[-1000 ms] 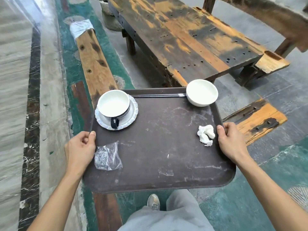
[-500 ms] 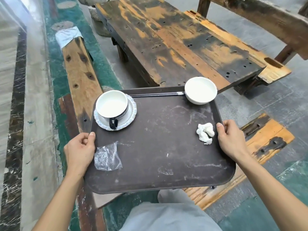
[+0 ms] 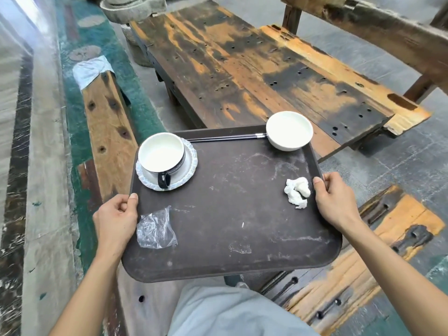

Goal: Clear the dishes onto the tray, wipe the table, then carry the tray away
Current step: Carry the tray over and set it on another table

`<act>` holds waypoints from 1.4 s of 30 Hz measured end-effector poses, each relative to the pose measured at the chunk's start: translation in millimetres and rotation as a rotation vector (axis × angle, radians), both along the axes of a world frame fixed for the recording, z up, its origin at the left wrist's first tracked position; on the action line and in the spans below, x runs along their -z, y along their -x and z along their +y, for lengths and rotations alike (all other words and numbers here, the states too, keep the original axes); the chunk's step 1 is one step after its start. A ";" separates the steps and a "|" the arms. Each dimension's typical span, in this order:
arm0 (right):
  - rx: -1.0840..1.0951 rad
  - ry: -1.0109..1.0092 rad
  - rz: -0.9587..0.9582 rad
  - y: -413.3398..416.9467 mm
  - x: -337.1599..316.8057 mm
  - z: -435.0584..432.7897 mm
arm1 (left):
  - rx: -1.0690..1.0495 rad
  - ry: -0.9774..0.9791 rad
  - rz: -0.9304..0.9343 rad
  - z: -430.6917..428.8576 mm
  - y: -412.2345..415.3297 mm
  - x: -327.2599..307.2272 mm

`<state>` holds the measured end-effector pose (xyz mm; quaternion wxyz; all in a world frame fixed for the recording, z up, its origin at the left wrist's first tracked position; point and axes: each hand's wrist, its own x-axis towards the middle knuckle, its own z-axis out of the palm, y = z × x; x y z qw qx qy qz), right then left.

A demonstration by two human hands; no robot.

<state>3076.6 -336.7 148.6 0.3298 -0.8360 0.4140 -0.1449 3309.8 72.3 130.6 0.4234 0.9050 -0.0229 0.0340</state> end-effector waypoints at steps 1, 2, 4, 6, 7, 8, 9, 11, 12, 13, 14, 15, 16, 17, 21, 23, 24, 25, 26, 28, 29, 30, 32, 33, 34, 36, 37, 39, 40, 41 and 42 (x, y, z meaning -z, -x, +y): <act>0.004 -0.005 -0.001 -7.5 -1.2 -3.9 | 0.011 -0.008 -0.004 -6.4 -9.5 -0.2; 0.016 -0.009 -0.001 -16.3 -1.7 -8.2 | 0.024 -0.026 -0.011 -14.2 -22.0 -0.9; 0.063 -0.009 0.004 -34.5 -0.9 -16.6 | 0.050 -0.070 -0.018 -32.7 -51.3 -3.2; 0.107 -0.006 0.016 -52.9 -0.3 -22.3 | 0.089 -0.082 -0.020 -50.8 -82.8 -4.8; 0.128 -0.007 0.021 -64.0 0.6 -25.1 | 0.115 -0.078 -0.019 -60.7 -101.2 -5.7; 0.152 -0.014 0.020 -74.7 2.0 -28.1 | 0.140 -0.073 -0.015 -69.6 -119.1 -6.5; 0.180 -0.021 0.013 -86.4 4.0 -30.8 | 0.165 -0.074 -0.012 -79.0 -139.9 -6.9; 0.234 -0.021 0.001 -106.7 6.8 -31.8 | 0.215 -0.086 -0.014 -96.3 -180.7 -7.6; 0.262 -0.015 -0.007 -118.9 8.8 -31.2 | 0.243 -0.087 -0.017 -105.7 -203.8 -8.7; 0.295 -0.009 -0.020 -131.8 10.7 -30.6 | 0.271 -0.088 -0.028 -114.4 -226.2 -9.6; 0.329 -0.005 -0.030 -144.6 12.1 -29.3 | 0.303 -0.093 -0.042 -123.0 -248.6 -10.3; 0.366 -0.004 -0.035 -156.4 12.6 -27.1 | 0.332 -0.102 -0.052 -131.6 -270.1 -10.9; 0.396 -0.002 -0.033 -165.1 12.5 -24.4 | 0.360 -0.112 -0.058 -139.4 -287.2 -12.1; 0.426 0.001 -0.029 -176.0 12.8 -22.1 | 0.395 -0.119 -0.062 -148.6 -307.2 -14.1; 0.536 -0.014 -0.009 -209.1 11.2 -12.7 | 0.514 -0.130 -0.052 -179.1 -371.3 -20.6; 0.580 -0.014 -0.005 -222.9 10.1 -10.9 | 0.561 -0.131 -0.060 -196.0 -396.4 -21.5; 0.599 -0.017 -0.002 -229.0 9.7 -10.5 | 0.581 -0.132 -0.058 -204.4 -407.8 -20.4; 0.618 -0.023 -0.001 -234.9 9.3 -10.2 | 0.600 -0.135 -0.057 -213.1 -418.4 -18.6; 0.635 -0.027 0.000 -238.9 9.2 -10.0 | 0.619 -0.137 -0.059 -221.5 -426.8 -16.7; 0.676 -0.035 0.004 -248.1 12.1 -12.4 | 0.665 -0.135 -0.056 -241.2 -444.8 -12.2; 0.697 -0.039 0.003 -252.4 14.7 -15.0 | 0.687 -0.131 -0.051 -252.0 -452.4 -9.4; 0.717 -0.044 0.000 -256.5 17.6 -17.8 | 0.706 -0.129 -0.048 -262.8 -459.6 -6.0; 0.752 -0.055 -0.001 -263.9 24.7 -24.1 | 0.742 -0.125 -0.053 -283.3 -472.1 1.8; 0.770 -0.060 -0.003 -267.7 28.9 -28.8 | 0.758 -0.131 -0.055 -295.1 -478.4 5.8; 0.786 -0.065 -0.007 -270.7 33.3 -34.4 | 0.776 -0.142 -0.061 -308.0 -483.8 9.8; 0.812 -0.074 -0.017 -277.0 41.3 -45.6 | 0.807 -0.159 -0.062 -332.4 -492.9 17.8; 0.828 -0.080 -0.019 -279.4 45.6 -53.5 | 0.824 -0.161 -0.050 -346.0 -497.0 22.2; 0.864 -0.088 -0.016 -283.2 55.7 -70.8 | 0.859 -0.172 -0.023 -372.3 -505.7 31.3; 0.881 -0.090 -0.016 -285.6 61.0 -79.0 | 0.880 -0.183 -0.023 -385.8 -509.8 35.0; 0.893 -0.091 -0.016 -288.5 65.7 -85.0 | 0.905 -0.195 -0.033 -397.1 -513.4 37.3; 0.909 -0.098 -0.017 -291.5 71.6 -92.5 | 0.931 -0.208 -0.040 -410.6 -518.5 40.6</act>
